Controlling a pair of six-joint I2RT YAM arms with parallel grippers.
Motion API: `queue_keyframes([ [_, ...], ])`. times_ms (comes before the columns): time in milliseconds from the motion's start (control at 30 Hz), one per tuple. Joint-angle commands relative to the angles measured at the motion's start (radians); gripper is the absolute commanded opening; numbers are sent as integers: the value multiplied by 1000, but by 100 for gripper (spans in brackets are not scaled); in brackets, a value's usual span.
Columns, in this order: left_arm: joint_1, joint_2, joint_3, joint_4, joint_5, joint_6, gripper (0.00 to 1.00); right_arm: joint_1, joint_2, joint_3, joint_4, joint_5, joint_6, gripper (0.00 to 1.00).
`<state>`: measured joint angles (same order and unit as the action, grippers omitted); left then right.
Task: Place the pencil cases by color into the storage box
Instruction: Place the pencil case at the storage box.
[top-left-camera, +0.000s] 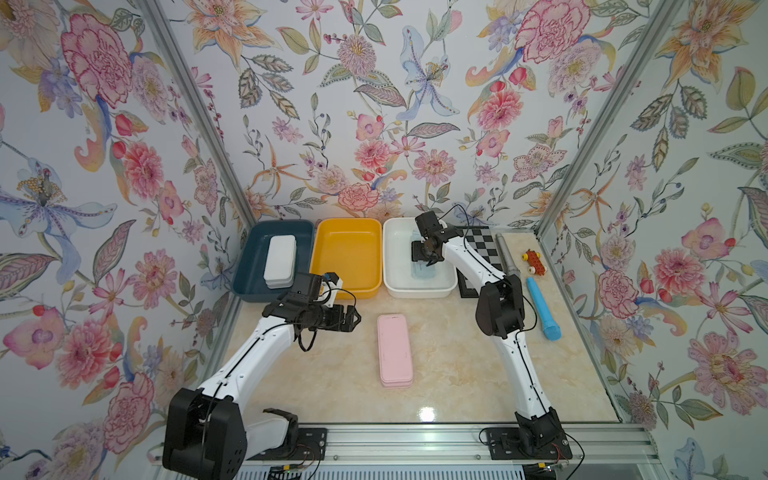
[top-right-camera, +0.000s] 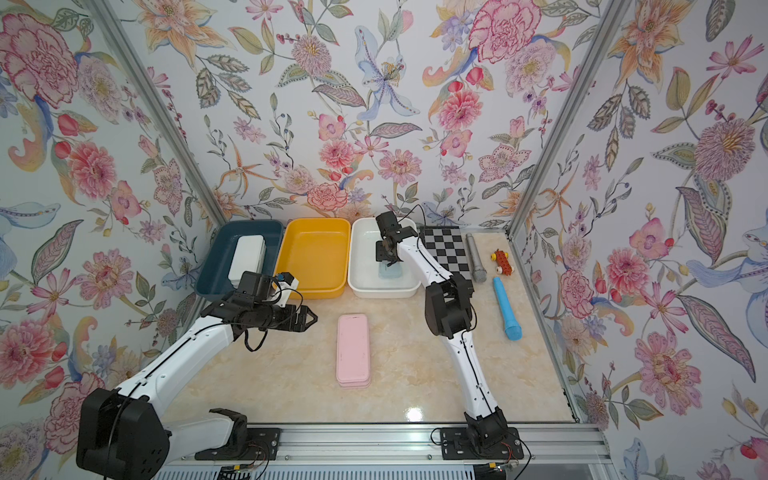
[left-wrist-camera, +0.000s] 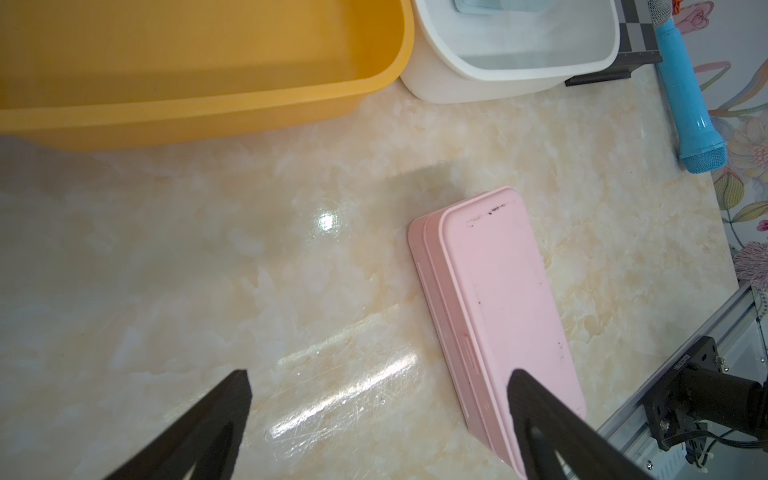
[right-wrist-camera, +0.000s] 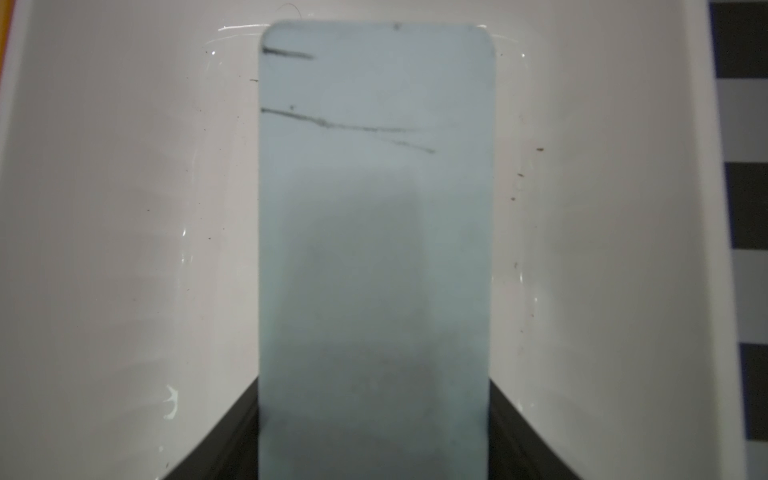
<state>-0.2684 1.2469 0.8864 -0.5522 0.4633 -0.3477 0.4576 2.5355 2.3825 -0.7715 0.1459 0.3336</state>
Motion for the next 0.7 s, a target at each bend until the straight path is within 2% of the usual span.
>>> queue_keyframes([
  [0, 9, 8, 29, 3, -2, 19, 98, 0, 33, 33, -9, -15, 13, 34],
  [200, 15, 15, 31, 3, 6, 19, 98, 0, 44, 42, -5, -17, 11, 35],
  [267, 19, 17, 32, 3, 9, 19, 99, 0, 46, 41, -7, -18, 11, 38],
  [333, 20, 19, 32, 3, 11, 18, 98, 1, 47, 41, -11, -15, 10, 46],
  [400, 21, 19, 32, 3, 12, 19, 98, 0, 48, 39, -12, -5, 10, 61],
  [500, 24, 18, 32, 3, 13, 19, 98, 1, 44, 41, -11, 9, 5, 78],
  [533, 23, 17, 32, 3, 14, 19, 98, 2, 43, 43, -9, 11, 0, 98],
  [667, 24, 17, 31, 3, 14, 19, 98, 3, 34, 50, -1, 17, -11, 100],
])
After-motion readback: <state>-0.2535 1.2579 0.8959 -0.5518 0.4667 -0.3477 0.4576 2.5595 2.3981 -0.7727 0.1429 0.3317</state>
